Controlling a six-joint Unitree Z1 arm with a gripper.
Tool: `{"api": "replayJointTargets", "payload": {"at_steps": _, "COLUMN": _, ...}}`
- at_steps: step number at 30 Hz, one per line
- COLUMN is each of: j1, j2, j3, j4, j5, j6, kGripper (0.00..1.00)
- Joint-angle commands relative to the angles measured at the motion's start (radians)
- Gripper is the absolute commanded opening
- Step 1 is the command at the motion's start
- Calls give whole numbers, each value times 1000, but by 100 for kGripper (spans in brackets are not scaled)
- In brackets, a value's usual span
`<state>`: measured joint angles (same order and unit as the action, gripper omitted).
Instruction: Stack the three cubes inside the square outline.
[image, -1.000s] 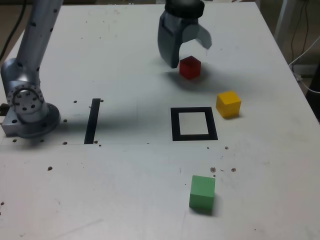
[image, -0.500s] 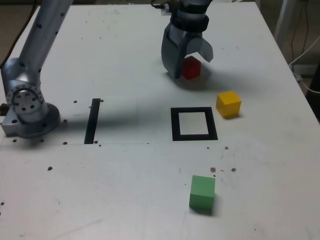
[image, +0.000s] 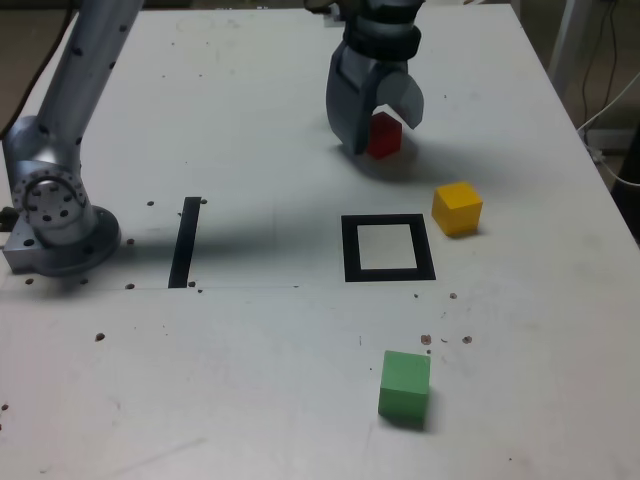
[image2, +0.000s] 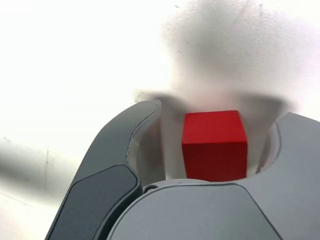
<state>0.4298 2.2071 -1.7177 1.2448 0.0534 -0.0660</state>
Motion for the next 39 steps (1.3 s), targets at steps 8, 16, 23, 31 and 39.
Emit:
{"api": "replayJointTargets", "payload": {"at_steps": 8, "j1": -3, "j2": -1, "j3": -16, "j4": -32, "j5": -10, "j6": -1, "kGripper": 54}}
{"api": "replayJointTargets", "payload": {"at_steps": 16, "j1": -3, "j2": 8, "j3": -8, "j4": -33, "j5": -7, "j6": -8, "kGripper": 40}}
{"api": "replayJointTargets", "payload": {"at_steps": 23, "j1": -3, "j2": 1, "j3": -7, "j4": -39, "j5": -9, "j6": -9, "kGripper": 22}}
{"api": "replayJointTargets", "payload": {"at_steps": 31, "j1": -16, "j2": -37, "j3": 5, "j4": -36, "j5": -10, "j6": -9, "kGripper": 19}}
{"api": "replayJointTargets", "payload": {"at_steps": 39, "j1": -95, "j2": -104, "j3": 16, "j4": 12, "j5": 5, "j6": 20, "kGripper": 19}}
